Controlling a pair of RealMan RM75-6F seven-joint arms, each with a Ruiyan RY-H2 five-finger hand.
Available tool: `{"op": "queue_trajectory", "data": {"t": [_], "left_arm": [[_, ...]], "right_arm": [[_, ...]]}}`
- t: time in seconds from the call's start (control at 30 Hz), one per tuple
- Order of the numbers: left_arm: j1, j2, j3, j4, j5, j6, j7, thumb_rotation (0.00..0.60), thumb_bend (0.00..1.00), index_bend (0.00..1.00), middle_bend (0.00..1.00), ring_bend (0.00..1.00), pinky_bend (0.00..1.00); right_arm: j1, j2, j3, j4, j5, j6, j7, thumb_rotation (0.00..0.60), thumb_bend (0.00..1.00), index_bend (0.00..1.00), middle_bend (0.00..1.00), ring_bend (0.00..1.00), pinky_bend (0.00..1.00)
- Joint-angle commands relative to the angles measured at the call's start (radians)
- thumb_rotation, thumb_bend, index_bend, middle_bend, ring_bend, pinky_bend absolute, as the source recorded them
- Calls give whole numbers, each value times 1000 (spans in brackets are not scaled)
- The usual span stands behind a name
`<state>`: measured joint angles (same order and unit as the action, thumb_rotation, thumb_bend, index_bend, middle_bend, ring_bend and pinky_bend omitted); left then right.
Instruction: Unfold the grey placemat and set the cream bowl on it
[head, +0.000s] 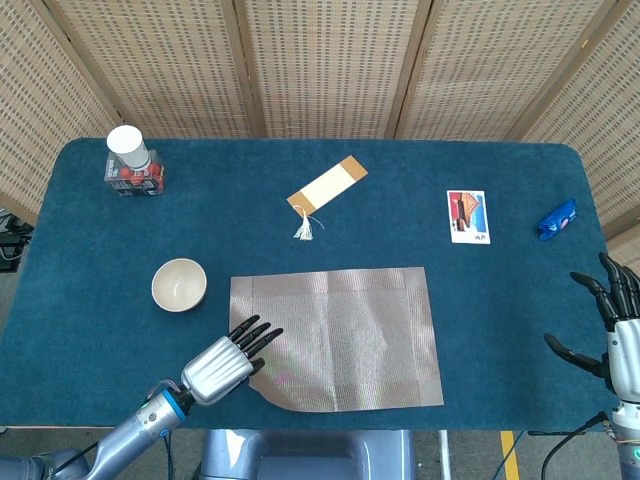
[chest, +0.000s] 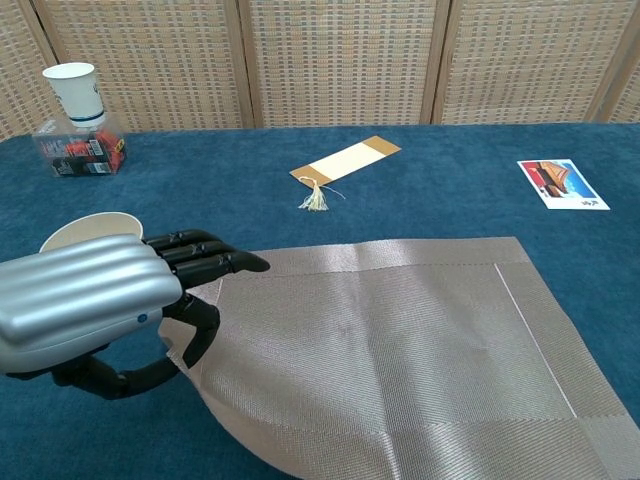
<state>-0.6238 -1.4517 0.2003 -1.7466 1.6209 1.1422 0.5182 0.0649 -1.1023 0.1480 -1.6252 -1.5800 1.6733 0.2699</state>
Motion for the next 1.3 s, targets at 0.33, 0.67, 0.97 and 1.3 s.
{"op": "queue_trajectory", "data": {"t": [0.33, 0.67, 0.97, 1.3], "left_arm": [[33, 74, -5, 10, 6, 14, -75, 600, 127, 108, 0, 0, 0], [104, 140, -25, 28, 8, 114, -143, 600, 129, 115, 0, 0, 0], [139, 135, -138, 146, -176, 108, -184, 600, 139, 210, 0, 0, 0], [130, 55, -200, 356, -323, -20, -226, 600, 148, 239, 0, 0, 0]], "right_arm": [[4, -7, -3, 2, 0, -9, -13, 600, 225, 238, 0, 0, 0], [6, -11, -11, -1, -10, -13, -31, 600, 224, 238, 0, 0, 0], [4, -10, -16, -7, -17, -10, -39, 600, 224, 238, 0, 0, 0], [8, -12, -16, -7, -9, -22, -50, 600, 224, 238, 0, 0, 0]]}}
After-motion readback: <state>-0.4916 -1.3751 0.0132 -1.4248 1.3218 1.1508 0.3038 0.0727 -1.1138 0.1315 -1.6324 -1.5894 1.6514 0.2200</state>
